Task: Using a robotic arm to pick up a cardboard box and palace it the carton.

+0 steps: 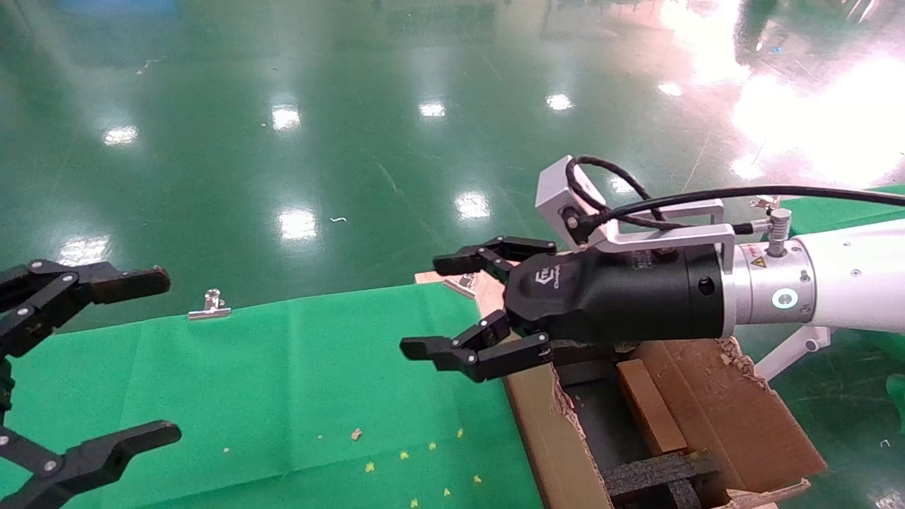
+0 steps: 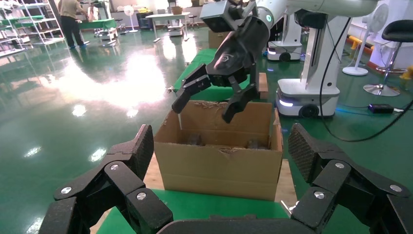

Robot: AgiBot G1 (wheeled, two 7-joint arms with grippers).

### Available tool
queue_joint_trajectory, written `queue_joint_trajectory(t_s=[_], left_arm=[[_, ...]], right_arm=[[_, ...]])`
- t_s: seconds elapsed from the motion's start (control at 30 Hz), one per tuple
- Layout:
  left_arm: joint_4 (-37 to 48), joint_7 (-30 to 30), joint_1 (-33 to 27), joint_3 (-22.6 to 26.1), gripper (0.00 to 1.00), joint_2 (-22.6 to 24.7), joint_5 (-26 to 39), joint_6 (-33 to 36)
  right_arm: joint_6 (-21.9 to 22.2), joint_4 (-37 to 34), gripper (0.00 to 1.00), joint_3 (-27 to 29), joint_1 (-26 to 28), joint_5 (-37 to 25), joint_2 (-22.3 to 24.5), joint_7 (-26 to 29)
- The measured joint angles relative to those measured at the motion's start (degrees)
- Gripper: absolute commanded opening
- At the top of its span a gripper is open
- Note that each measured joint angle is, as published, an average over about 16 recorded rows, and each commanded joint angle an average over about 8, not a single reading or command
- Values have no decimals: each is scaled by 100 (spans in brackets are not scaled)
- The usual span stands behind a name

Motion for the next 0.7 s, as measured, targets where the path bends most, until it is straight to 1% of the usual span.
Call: queue_joint_trajectory(t_s=[0.7], left_arm=[[0, 1, 0, 1, 100, 0, -1, 0]], right_arm=[[-1548, -164, 100, 2847, -1675, 58, -713, -1035]])
